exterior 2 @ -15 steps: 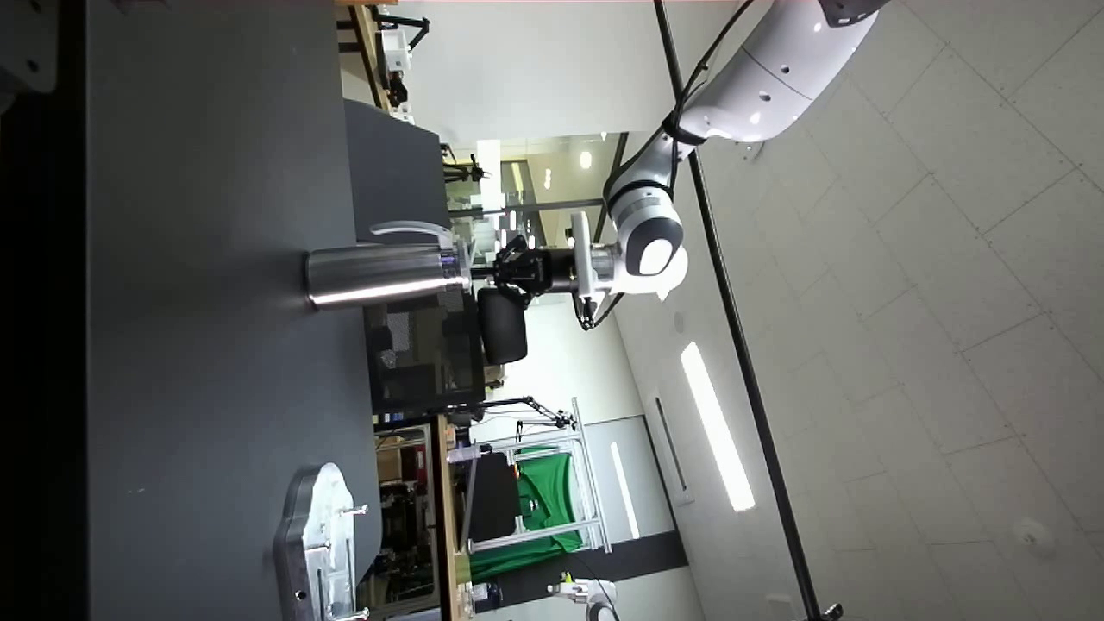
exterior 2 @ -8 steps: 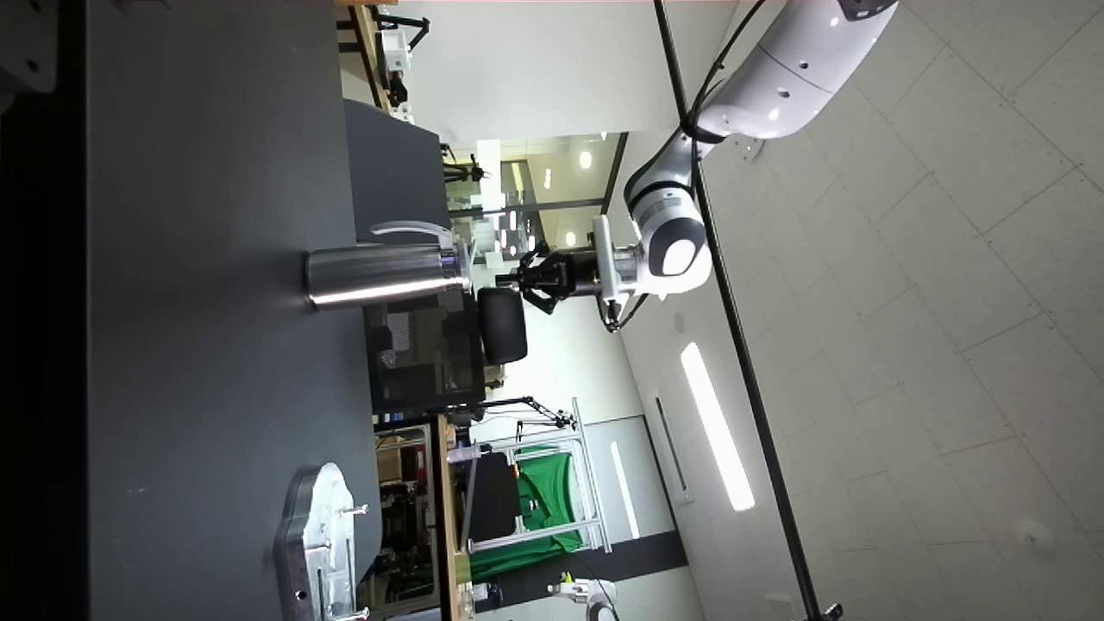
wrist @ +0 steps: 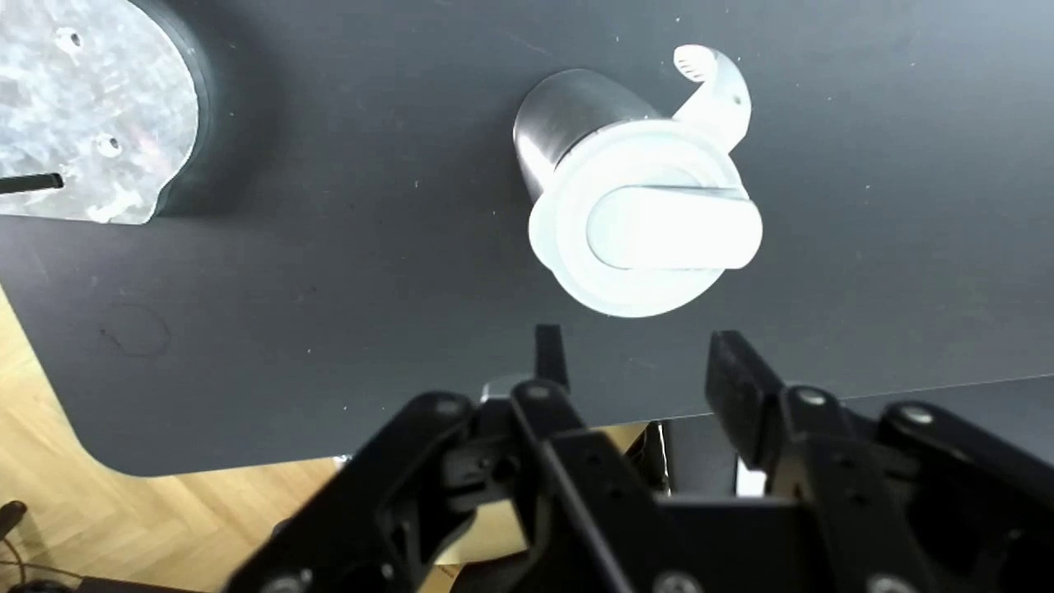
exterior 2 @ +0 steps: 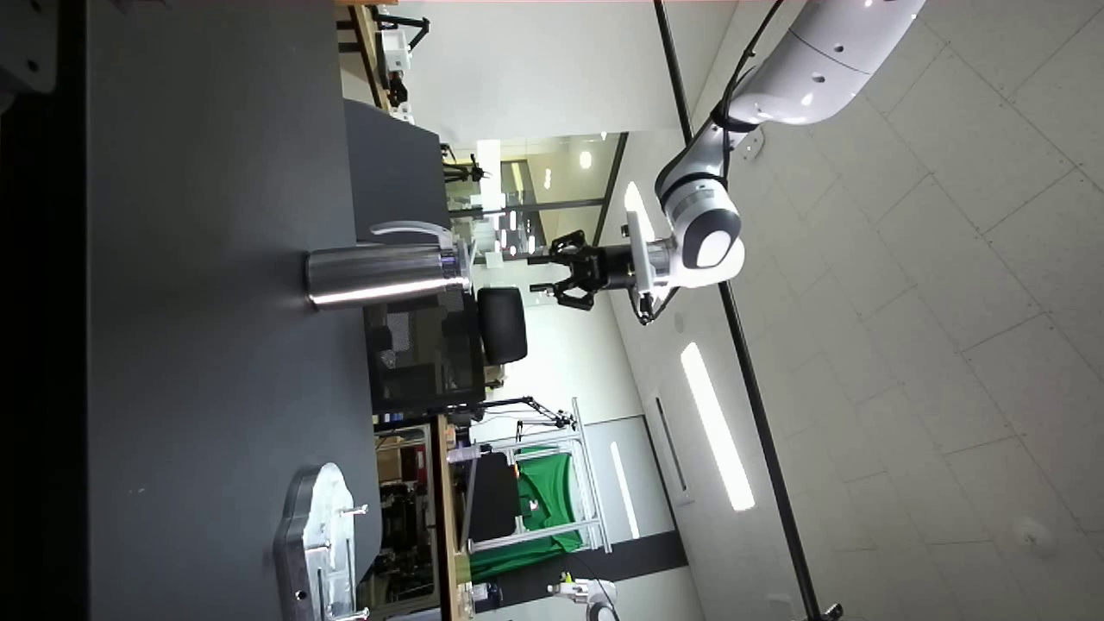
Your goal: Press the top of the jug to open
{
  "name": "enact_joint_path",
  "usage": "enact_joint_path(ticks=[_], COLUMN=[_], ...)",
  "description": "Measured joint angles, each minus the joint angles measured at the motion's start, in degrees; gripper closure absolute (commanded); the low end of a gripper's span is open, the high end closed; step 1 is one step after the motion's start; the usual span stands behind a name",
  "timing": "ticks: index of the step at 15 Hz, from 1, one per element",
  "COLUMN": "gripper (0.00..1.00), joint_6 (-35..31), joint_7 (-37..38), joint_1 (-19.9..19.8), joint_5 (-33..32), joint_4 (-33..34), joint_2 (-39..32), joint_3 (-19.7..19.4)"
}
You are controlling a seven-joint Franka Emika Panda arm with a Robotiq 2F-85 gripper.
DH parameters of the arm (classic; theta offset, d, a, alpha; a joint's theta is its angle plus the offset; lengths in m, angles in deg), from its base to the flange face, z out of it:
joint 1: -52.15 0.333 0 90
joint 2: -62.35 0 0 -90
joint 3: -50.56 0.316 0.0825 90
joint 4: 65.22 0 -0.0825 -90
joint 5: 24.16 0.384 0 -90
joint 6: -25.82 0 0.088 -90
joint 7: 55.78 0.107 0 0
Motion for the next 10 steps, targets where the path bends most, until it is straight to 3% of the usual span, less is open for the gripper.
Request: enact_joint_path(ticks=[3,10], gripper=[0.00,0.00], joint_6=[0.80,2.07], joint_7=[-0.07,-0.28], joint_1=[0.01,0.07], joint_5=[-0.06,-0.38], joint_4=[-0.14,-0.23], joint_2=[0.00,0.00], joint_3=[-0.02,-0.04])
